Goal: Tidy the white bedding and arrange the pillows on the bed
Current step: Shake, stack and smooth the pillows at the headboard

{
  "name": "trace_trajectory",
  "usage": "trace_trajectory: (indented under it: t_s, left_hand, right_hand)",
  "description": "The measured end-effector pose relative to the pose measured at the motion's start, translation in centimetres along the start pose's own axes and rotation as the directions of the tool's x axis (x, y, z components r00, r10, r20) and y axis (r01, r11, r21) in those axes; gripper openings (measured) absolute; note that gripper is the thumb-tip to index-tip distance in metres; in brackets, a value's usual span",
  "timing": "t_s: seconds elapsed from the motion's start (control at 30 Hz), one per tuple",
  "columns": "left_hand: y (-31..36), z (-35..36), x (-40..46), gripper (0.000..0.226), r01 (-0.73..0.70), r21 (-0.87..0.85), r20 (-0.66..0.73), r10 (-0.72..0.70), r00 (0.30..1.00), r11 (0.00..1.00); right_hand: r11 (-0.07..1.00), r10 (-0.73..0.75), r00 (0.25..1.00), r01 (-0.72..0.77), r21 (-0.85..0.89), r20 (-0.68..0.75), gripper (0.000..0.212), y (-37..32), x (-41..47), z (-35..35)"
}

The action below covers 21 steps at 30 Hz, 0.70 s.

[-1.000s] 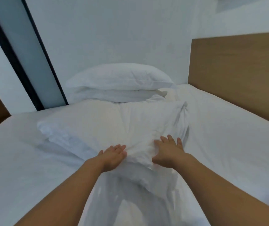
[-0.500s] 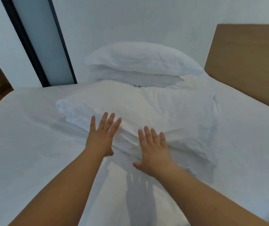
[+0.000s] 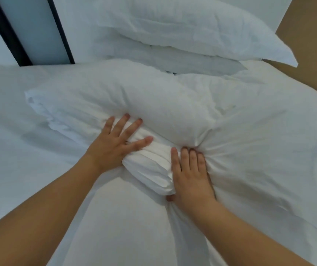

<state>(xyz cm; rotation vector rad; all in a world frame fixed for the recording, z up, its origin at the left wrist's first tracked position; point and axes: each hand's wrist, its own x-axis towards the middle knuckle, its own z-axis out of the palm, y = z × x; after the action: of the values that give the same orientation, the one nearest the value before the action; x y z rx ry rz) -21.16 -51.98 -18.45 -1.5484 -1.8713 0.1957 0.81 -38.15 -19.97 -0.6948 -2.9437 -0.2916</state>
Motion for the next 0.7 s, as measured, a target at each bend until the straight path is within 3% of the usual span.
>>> trace_trajectory:
  t_s: [0.07, 0.2, 0.3, 0.5, 0.7]
  left_hand:
    - [0.7, -0.1, -0.1, 0.053, 0.074, 0.008, 0.037, -0.074, 0.997, 0.997]
    - [1.4, -4.1, 2.2, 0.04, 0.292, -0.117, 0.286, -0.249, 0.925, 0.949]
    - [0.8, -9.6, 4.7, 0.031, 0.379, -0.151, 0.415, -0.29, 0.863, 0.913]
    - [1.7, -22.7, 9.7, 0.024, 0.375, -0.142, 0.255, -0.332, 0.908, 0.916]
    - [6.1, -27.3, 8.5, 0.041, 0.219, -0.041, 0.032, -0.218, 0.976, 0.975]
  right_hand:
    - [1.0, -0.014, 0.996, 0.012, -0.022, -0.086, 0.085, -0.3, -0.2, -0.3]
    - [0.996, -0.054, 0.999, 0.055, -0.075, 0.004, 0.028, 1.2, -0.1, -4.5]
    - [0.998, -0.056, 0.996, 0.054, 0.038, 0.066, 0.026, 4.5, 0.7, -11.1]
    - [0.999, -0.013, 0.992, 0.009, -0.032, -0.123, 0.024, 11.6, -3.9, -23.5]
    - [0.999, 0.043, 0.978, -0.049, -0.022, -0.206, 0.033, 14.5, -10.9, -23.4]
